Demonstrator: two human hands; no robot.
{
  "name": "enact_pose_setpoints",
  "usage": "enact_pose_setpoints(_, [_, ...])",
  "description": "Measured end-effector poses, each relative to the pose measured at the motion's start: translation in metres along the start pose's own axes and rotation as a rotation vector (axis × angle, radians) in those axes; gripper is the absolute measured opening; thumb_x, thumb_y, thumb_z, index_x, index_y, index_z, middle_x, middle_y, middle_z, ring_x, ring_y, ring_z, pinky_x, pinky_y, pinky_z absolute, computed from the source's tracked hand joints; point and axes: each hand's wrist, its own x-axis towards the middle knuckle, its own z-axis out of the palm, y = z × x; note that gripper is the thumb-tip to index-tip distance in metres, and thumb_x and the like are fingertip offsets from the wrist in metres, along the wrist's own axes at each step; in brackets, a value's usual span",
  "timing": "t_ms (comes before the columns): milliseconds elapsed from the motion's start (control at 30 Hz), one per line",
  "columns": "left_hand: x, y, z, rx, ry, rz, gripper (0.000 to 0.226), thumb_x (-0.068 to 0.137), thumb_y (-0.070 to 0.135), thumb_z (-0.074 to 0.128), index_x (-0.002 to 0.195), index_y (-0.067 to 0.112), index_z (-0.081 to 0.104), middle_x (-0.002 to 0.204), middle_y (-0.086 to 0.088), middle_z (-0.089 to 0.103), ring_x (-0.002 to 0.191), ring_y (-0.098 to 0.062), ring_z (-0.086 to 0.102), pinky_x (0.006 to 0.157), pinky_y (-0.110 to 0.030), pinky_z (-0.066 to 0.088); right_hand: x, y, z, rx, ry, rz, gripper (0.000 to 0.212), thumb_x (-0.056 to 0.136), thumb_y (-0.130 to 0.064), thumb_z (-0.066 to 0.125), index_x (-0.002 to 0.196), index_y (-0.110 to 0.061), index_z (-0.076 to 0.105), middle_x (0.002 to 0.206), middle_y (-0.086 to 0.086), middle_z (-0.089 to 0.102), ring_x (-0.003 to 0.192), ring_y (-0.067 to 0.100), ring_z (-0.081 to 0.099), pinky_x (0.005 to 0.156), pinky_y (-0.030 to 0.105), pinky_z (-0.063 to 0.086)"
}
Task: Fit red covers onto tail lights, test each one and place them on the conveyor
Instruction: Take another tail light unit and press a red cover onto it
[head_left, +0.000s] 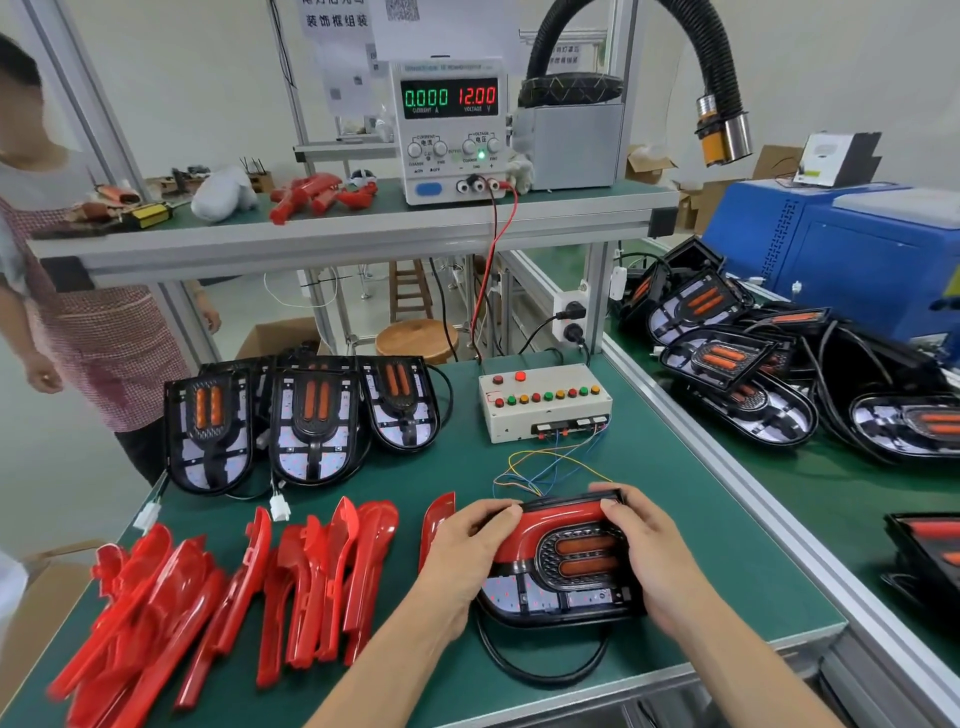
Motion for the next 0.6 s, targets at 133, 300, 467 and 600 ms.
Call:
enact_pose_setpoints(133, [0.0006,0.0,0.0012,-0.022,0.015,0.012,0.007,0.092,0.018,0.075,0.095,0.018,0.081,0.093,-0.002,0.08,0.078,-0.009,0.073,0.068,-0.015,0.054,-0.0009,0.0,0.0009,-0.017,-0.005,-0.006,0.025,0.104,-0.014,0.05,0.102,-0.025,0.072,0.096,0.016,0.077,0.082,0.034,0.076,0.063,0.039,0.061])
enact_pose_setpoints(300, [0.002,0.0007,0.0023,-0.032,0.006,0.009,0.011,0.092,0.016,0.075,0.099,0.018,0.082,0.094,-0.005,0.08,0.078,-0.012,0.074,0.069,-0.018,0.056,-0.0011,0.0016,0.0008,-0.02,-0.004,-0.02,0.024,0.103,-0.012,0.05,0.103,-0.023,0.071,0.094,0.014,0.077,0.079,0.028,0.076,0.062,0.037,0.06])
enact_pose_setpoints(467, [0.0012,0.001,0.0025,-0.004,-0.006,0.049,0.011,0.094,0.016,0.072,0.099,0.017,0.082,0.093,-0.003,0.08,0.078,-0.01,0.074,0.069,-0.017,0.055,-0.0015,0.0004,0.0006,-0.031,-0.007,-0.032,0.023,0.104,-0.013,0.05,0.104,-0.023,0.071,0.094,0.013,0.077,0.079,0.029,0.076,0.061,0.037,0.06])
enact_pose_setpoints(600, [-0.0016,-0.0005,0.0042,0.04,0.011,0.112,0.012,0.097,0.017,0.069,0.097,0.019,0.081,0.093,0.001,0.08,0.08,-0.008,0.074,0.07,-0.014,0.054,-0.0015,0.0006,0.0005,-0.044,0.003,-0.048,0.022,0.104,-0.014,0.051,0.101,-0.024,0.071,0.094,0.013,0.077,0.08,0.03,0.076,0.064,0.039,0.061])
